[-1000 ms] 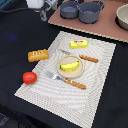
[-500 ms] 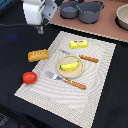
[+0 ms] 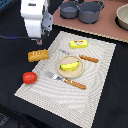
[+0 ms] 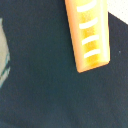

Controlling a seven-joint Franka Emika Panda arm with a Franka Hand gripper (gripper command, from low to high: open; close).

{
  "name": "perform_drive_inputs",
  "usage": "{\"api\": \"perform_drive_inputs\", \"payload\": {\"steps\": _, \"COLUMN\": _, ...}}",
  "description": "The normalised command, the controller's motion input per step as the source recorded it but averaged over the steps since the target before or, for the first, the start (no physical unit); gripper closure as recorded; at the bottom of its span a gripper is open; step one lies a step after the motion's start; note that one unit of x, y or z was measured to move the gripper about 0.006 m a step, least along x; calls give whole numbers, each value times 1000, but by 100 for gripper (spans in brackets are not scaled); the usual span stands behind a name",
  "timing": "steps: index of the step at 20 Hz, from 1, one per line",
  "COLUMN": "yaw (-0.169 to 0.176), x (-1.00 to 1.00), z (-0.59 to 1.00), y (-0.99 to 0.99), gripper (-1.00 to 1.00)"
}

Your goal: Interact with the objects in diverse but meaningful ways.

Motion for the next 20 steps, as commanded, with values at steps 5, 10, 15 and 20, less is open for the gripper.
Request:
{"api": "perform_drive_inputs", "payload": {"steps": 5, "yaw": 73, "x": -2, "z": -279, "y": -288, "gripper": -100}}
{"api": "perform_drive_inputs", "payload": {"steps": 10, "yaw": 39, "x": 0, "z": -224, "y": -314, "gripper": -100}}
{"api": "perform_drive_inputs", "payload": {"steps": 15, "yaw": 19, "x": 77, "z": -299, "y": -143, "gripper": -100}}
{"api": "perform_drive_inputs", "payload": {"steps": 20, "yaw": 21, "x": 58, "z": -340, "y": -53, "gripper": -100}}
